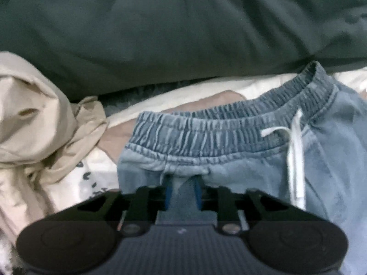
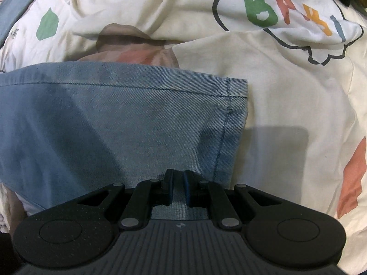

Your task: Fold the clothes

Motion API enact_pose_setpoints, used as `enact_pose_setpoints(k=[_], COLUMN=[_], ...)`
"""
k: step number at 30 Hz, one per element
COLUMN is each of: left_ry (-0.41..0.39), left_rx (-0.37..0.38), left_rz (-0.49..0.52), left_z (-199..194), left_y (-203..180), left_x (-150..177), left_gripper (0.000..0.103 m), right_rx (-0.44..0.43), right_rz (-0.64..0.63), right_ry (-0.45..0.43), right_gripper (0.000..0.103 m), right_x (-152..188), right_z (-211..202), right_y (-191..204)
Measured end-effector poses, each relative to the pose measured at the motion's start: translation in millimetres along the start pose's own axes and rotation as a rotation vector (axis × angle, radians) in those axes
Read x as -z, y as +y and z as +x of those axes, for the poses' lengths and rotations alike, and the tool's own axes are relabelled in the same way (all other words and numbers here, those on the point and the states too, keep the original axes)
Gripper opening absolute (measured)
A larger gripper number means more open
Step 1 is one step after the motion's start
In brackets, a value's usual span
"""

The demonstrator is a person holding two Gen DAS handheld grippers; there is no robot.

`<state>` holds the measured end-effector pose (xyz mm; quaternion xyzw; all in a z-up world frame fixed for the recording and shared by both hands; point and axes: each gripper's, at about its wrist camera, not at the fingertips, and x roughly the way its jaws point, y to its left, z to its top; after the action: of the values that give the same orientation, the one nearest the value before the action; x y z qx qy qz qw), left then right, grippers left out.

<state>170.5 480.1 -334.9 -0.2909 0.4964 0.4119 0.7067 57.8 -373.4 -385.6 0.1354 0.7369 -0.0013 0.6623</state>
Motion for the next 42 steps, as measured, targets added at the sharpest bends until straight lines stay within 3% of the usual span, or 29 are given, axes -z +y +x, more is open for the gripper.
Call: enact_pose_setpoints(k=[7,20,29,38,42], left_ry=[0.003,-0.025,-0.099,-0.06,-0.037], left_rx=[0.119,0.263,0.286,0.287,0.251], left_rz=[0.111,0.209,0.185,0.2,0.221], left_z=[-44,-22,-7,30,50], left_y=[-38,-166,-206,-218,-229], left_x=[-5,-33,-67,-93,-95], left_gripper=[0.031,0.03,0.029,0.028,0.028], right_rx=[0.009,-0.017,-0.01,0.011,0.016], right_rz=[0.062,0.163,0.184,0.227,0.239], right_ry=[-0.067,-0.159,-0.173,-0.203,-0.219], right_gripper=[0.016,0.016,0.016,0.016,0.016], right_x=[14,32,35,43,46], right_z=[-3,-6,-6,-3,-2], right_y=[-2,-13,-14,-6,-4])
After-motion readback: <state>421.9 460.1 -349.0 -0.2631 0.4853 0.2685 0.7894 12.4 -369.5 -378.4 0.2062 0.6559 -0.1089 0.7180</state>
